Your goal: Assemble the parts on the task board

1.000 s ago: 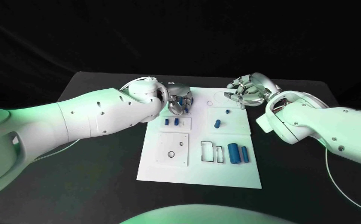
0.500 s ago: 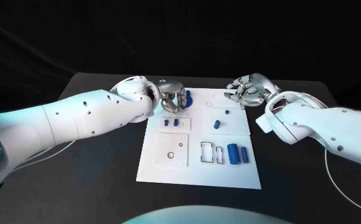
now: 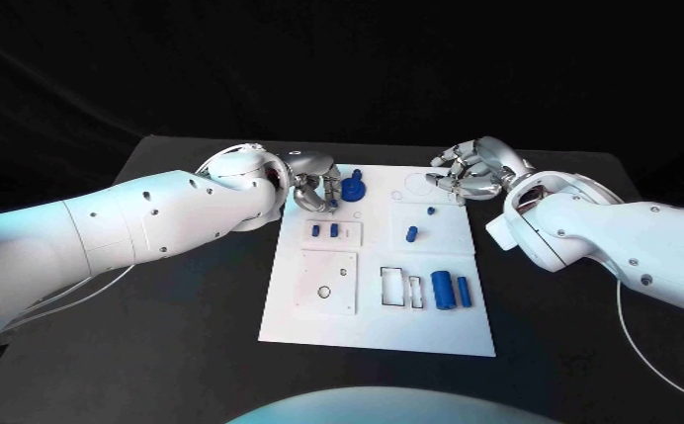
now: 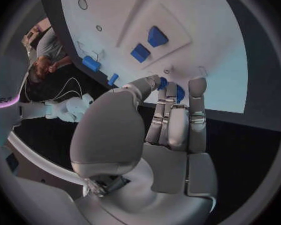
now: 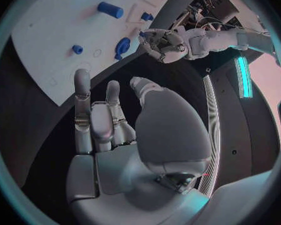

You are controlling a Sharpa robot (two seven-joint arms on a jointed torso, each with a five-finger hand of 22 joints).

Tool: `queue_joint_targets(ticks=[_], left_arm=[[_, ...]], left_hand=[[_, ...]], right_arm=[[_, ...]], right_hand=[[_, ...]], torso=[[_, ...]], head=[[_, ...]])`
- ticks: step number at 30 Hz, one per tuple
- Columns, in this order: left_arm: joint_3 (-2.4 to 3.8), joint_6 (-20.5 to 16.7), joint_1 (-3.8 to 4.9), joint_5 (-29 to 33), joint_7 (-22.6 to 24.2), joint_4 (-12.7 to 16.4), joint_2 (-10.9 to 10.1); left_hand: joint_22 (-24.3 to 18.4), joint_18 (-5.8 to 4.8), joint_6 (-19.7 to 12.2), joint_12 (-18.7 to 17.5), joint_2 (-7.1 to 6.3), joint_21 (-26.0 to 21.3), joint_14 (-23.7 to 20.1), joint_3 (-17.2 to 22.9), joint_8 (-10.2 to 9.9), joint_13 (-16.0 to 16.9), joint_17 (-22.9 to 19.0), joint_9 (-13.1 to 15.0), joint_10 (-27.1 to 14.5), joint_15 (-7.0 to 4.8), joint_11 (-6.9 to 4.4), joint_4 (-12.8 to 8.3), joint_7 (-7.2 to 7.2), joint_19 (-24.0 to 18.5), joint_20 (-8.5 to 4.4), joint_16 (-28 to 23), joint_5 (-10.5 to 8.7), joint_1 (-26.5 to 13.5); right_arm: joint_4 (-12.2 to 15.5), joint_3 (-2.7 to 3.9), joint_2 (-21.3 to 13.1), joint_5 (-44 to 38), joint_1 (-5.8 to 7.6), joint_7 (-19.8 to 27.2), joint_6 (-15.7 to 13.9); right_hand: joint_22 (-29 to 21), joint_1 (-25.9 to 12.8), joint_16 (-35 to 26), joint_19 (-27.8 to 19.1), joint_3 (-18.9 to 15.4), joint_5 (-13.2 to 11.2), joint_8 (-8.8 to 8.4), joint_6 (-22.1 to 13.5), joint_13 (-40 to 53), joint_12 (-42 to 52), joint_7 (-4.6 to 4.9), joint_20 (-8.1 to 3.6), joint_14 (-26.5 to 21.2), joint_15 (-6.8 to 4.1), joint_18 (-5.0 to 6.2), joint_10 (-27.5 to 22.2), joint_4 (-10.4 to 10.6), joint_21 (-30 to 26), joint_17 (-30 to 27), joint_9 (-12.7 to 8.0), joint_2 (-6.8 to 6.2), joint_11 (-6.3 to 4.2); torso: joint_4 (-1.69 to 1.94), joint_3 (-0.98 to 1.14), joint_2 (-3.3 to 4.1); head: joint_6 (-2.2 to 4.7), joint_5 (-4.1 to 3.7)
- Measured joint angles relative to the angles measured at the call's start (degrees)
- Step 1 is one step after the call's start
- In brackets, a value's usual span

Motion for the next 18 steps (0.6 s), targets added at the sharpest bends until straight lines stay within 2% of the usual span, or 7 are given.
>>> queue_joint_targets(ticks=[18], left_arm=[[0.00,1.5,-0.21,0.2,-0.3,0.0,-0.7]], left_hand=[[0.0,0.00,0.0,0.0,-0.23,-0.3,0.0,0.0,-0.3,0.0,-0.1,0.0,0.0,0.00,0.00,0.0,0.00,0.0,0.00,0.0,0.00,-0.2]], right_arm=[[0.0,-0.02,0.0,0.0,0.00,0.0,0.0]], right_hand=[[0.0,0.0,0.0,0.0,0.0,0.0,0.00,0.2,0.0,0.0,-0.06,0.00,0.0,0.00,0.00,0.1,0.0,0.0,-0.1,0.0,0.00,-0.06]], torso=[[-0.03,0.02,0.03]], head=[[-0.20,0.20]])
